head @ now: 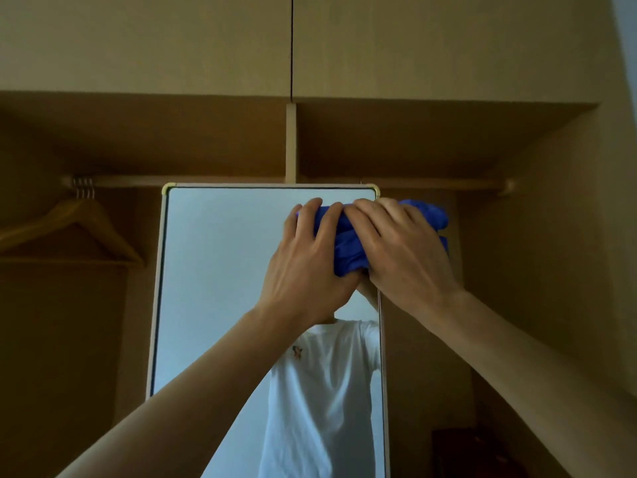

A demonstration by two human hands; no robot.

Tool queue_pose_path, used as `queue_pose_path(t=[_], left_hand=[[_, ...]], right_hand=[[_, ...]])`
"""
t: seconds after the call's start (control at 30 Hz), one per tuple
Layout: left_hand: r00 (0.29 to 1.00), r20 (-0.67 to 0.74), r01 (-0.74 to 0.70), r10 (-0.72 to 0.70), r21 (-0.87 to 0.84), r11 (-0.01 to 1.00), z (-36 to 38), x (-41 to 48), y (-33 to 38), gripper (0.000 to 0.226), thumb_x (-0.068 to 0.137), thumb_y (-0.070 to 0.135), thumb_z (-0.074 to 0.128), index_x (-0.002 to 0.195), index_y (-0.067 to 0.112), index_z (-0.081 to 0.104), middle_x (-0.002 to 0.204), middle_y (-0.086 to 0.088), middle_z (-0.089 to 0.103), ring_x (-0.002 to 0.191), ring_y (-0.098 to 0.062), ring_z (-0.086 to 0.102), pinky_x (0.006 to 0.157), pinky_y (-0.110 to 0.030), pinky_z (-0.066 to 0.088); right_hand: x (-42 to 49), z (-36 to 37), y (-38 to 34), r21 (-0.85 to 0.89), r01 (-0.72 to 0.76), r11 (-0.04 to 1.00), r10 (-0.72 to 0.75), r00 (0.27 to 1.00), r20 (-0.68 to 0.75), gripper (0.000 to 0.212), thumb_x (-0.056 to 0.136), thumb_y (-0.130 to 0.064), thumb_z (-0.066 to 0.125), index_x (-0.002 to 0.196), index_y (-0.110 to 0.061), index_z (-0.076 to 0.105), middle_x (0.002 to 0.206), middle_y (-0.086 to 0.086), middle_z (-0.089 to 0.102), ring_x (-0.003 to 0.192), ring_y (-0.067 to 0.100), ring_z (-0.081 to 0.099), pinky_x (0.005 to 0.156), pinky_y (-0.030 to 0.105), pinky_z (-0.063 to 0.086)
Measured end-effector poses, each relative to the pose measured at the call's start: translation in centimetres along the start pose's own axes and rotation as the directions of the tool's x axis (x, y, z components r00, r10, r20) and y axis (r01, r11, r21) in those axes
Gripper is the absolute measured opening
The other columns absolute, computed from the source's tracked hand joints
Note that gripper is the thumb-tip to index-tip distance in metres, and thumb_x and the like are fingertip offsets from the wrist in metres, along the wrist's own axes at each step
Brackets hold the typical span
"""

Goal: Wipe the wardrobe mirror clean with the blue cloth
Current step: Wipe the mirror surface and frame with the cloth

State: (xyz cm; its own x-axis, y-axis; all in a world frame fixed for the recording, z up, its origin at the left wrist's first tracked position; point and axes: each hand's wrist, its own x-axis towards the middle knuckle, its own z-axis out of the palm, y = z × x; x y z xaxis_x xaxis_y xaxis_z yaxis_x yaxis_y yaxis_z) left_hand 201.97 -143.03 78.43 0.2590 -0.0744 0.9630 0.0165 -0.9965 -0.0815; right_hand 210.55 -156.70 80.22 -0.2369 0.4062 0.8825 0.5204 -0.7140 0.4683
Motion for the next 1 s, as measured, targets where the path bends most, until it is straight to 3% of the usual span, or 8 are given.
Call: queue_pose_path(t=[0.13,0.6,1.0], left_hand=[[1.0,0.001,-0.024,0.024,0.088,0.996,-0.3,2.8,-0.3,0.086,0.081,0.036,0.071,0.155,0.013,0.032,0.158,-0.008,0.03,0.147,-0.032,0.027,0.105,-0.044,0.047],[0.999,0.04,0.017,-0.024,0.149,0.989,1.4,5.4,-1.5,0.074,0.087,0.04,0.065,0.151,0.022,0.033,0.156,-0.002,0.033,0.141,-0.027,0.034,0.1,-0.044,0.049],[0.999,0.002,0.033,-0.034,0.108,0.994,2.7,6.0,-1.9,0.069,0.085,0.038,0.067,0.147,0.022,0.041,0.146,0.0,0.045,0.134,-0.026,0.039,0.101,-0.04,0.047]], right_hand=[[1.8,0.6,1.4,0.0,-0.01,1.0,0.01,0.999,-0.046,0.043,0.094,-0.018,0.058,0.135,-0.004,0.056,0.134,0.013,0.061,0.122,0.03,0.057,0.101,0.044,0.046],[3.6,3.0,2.5,0.099,-0.027,0.995,0.025,0.999,0.022,0.051,0.087,-0.018,0.043,0.136,-0.008,0.055,0.135,0.009,0.061,0.124,0.027,0.056,0.104,0.043,0.043],[4.1,4.0,2.7,0.23,-0.112,0.967,0.094,0.992,0.087,0.056,0.081,-0.013,0.067,0.136,-0.012,0.054,0.132,0.006,0.062,0.123,0.026,0.055,0.107,0.043,0.04]])
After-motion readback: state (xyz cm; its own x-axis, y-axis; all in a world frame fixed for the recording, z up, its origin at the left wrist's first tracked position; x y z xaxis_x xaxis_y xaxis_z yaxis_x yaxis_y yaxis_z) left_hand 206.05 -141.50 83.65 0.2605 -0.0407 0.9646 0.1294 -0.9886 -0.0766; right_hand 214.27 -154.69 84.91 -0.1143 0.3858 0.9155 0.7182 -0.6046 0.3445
